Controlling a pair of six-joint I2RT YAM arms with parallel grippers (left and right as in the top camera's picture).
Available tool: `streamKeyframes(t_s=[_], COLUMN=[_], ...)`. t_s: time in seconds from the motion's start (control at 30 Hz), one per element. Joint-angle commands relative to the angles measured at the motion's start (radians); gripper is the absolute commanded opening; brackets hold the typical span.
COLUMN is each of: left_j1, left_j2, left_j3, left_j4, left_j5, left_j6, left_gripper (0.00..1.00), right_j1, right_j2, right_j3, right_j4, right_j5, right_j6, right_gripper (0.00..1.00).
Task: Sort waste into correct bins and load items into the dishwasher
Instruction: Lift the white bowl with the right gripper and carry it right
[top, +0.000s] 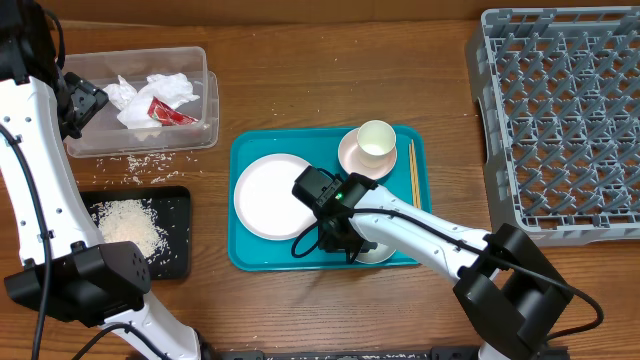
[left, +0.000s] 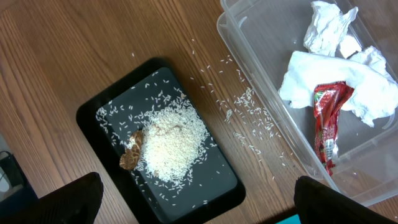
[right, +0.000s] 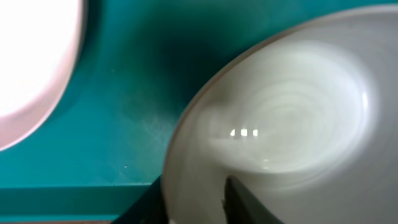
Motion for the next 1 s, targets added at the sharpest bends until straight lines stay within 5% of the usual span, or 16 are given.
streamKeyframes(t_s=[0.0,0.07,0.17,0.67,0.97], left_j1=[0.004,0.004,0.004,0.004,0.004], left_j2=[-0.004,-0.004,-0.004,-0.004,-0.004], left_j3=[0.009,0.009,0.009,0.009,0.009], left_j4=[0.002,0.002,0.002,0.002,0.002], left_j5=[-0.017,-0.017,-0.017,-0.017,-0.017], left_j6=[0.008,0.008,0.008,0.008,0.008], left_gripper=[1.0,1.0,1.0,1.0,1.0], right_j1=[0.003,0.003,0.003,-0.03,-0.344], right_j2=[-0.003,-0.003,-0.003,-0.003,-0.003], right_j3=[-0.007,-0.007,-0.006,0.299,0.668], right_j4=[-0.005,-0.005,-0.014,-0.282,-0.512], right_j5=[0.025,0.024,0.021,0.06,0.227], right_j6=[-0.019,-0.026,-0.029,-0.131,-0.242], right_gripper=[0.23,0.22,0.04,0.04,0.04])
